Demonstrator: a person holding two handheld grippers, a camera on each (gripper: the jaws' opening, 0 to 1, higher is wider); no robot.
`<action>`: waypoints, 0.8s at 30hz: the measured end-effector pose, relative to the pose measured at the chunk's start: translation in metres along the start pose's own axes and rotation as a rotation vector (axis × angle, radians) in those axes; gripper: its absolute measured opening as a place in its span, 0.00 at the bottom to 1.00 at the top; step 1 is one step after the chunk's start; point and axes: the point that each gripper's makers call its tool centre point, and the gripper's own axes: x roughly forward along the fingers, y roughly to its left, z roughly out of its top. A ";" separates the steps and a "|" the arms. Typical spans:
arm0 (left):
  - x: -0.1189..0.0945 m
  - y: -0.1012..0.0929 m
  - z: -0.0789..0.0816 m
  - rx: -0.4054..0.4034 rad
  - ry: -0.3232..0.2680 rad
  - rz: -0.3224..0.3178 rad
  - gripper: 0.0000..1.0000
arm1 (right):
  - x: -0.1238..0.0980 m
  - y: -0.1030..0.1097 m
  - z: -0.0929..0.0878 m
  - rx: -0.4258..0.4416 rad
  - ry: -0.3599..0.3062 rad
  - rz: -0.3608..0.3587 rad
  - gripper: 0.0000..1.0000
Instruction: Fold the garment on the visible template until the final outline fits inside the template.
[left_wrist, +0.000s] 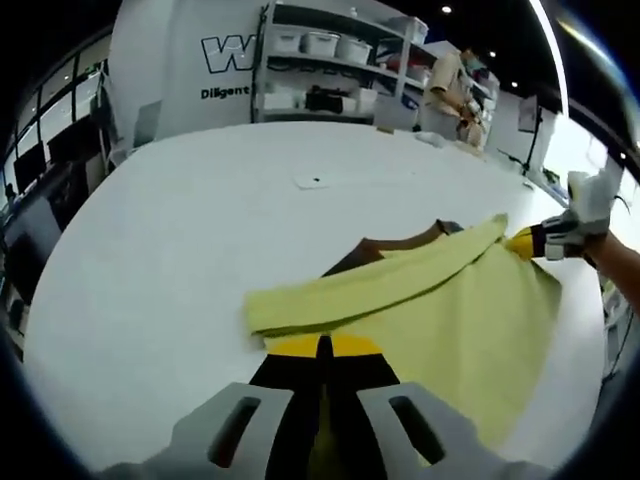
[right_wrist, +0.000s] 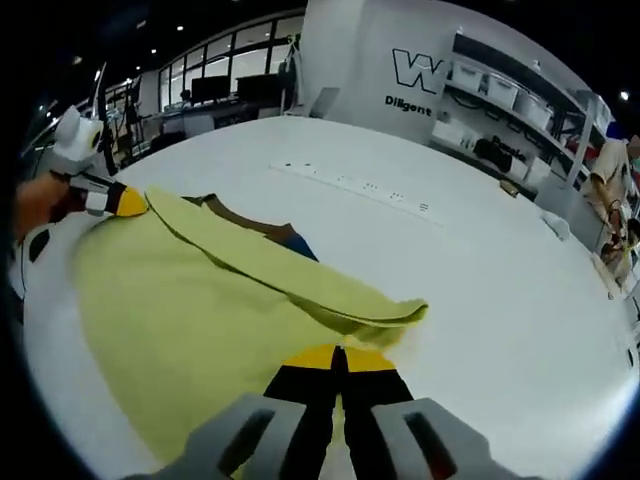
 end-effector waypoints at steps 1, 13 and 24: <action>0.001 -0.001 0.000 0.000 -0.002 -0.001 0.00 | 0.001 -0.001 0.003 0.005 -0.022 -0.005 0.00; 0.011 0.006 0.013 -0.009 -0.043 0.006 0.00 | 0.013 -0.009 0.024 0.016 -0.064 -0.012 0.00; 0.020 0.021 0.032 -0.022 -0.064 0.030 0.00 | 0.021 -0.017 0.047 -0.006 -0.104 -0.019 0.00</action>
